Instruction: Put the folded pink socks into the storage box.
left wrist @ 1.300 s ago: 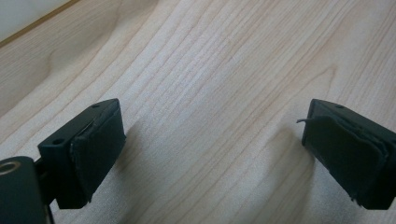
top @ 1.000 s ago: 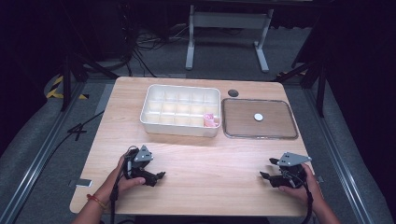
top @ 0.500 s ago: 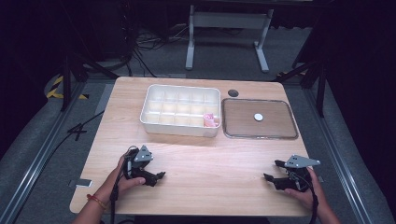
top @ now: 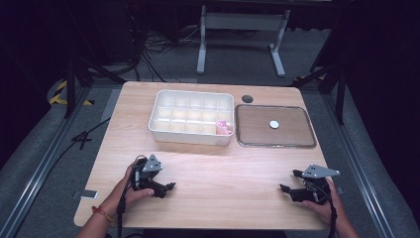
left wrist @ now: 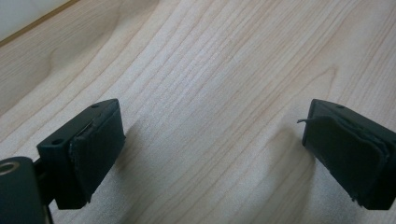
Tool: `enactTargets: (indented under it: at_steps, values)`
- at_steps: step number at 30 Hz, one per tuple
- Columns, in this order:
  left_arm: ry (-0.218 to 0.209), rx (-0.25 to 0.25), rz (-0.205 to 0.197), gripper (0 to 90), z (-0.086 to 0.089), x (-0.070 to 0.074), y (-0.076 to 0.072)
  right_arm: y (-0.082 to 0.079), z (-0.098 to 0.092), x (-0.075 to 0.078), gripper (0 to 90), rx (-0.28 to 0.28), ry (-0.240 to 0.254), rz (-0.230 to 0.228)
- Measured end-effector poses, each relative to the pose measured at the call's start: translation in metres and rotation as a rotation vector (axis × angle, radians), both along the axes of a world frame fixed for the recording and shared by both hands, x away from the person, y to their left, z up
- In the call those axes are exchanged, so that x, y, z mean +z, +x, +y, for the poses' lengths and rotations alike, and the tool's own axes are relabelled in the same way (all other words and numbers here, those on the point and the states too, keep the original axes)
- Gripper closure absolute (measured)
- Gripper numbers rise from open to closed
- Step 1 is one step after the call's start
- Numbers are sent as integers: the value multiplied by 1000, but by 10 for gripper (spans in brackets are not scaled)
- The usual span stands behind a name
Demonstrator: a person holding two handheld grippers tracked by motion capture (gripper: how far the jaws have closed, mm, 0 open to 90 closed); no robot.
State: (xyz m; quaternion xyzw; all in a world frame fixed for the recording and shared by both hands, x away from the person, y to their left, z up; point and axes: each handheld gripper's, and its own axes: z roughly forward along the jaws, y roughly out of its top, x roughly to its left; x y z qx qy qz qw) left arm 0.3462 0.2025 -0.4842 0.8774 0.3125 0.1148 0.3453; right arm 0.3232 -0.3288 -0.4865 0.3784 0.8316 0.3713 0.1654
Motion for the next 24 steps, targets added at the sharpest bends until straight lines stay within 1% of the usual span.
enactTargets:
  at_steps: [2,4,6,24]
  values:
    - [10,-3,-3,55,0,1,0,0,0,0,213,0,0,0]
    - [11,-6,-2,53,0,1,1,0,0,0,213,0,1,0]
    - [4,-2,6,49,-1,0,1,0,0,0,213,-1,1,-1]
    - [8,-6,4,44,-1,0,1,0,0,0,213,0,0,0]
